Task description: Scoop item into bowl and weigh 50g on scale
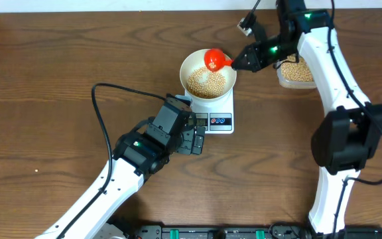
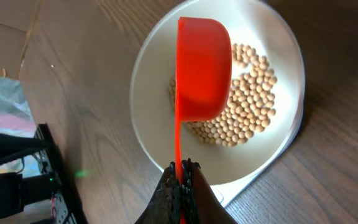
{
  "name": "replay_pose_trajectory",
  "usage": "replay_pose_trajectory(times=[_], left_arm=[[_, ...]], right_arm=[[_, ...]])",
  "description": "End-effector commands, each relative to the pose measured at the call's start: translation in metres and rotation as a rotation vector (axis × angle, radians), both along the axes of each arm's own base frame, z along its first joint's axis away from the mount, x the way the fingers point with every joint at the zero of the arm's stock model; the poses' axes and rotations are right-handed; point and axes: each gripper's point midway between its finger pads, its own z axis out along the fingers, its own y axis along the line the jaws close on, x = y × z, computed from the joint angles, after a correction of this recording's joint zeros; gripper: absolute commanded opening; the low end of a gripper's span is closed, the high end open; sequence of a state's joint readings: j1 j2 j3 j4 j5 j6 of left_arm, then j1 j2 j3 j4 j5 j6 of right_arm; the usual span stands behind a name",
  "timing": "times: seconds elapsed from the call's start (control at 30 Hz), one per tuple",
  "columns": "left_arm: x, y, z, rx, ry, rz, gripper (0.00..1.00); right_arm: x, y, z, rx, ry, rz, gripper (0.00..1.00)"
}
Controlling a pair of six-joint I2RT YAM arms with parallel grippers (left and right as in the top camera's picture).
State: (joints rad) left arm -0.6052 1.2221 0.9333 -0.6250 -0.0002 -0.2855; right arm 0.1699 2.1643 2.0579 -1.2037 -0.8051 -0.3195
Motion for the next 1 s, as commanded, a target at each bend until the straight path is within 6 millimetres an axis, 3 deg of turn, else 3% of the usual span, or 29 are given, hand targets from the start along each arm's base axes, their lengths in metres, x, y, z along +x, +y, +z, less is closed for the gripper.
replay_pose_trajectory(times=[0.0,0.23,0.67,0.87,0.97], left_arm=[[-0.001,0.003,-0.003,0.014,0.003,0.007,0.98],[-0.001,0.003,-0.003,0.014,0.003,0.007,0.98],[-0.001,0.003,-0.003,0.014,0.003,0.007,0.98],[-0.001,0.003,-0.003,0.014,0.003,0.007,0.98],[-0.001,0.003,-0.003,0.014,0.003,0.007,0.98]], right_arm=[[-0.006,-0.003,0.054,0.060,-0.133,0.022,0.01],[-0.007,-0.020,0.079,0.065,-0.186,-0.015,0.01],[-0.004,-0.056,0.095,0.139,-0.171,-0.089,0.01],[-0.003,-0.094,0.100,0.145,-0.156,-0.169,0.01],[-0.003,-0.122,0.097,0.096,-0.149,-0.230,0.01]])
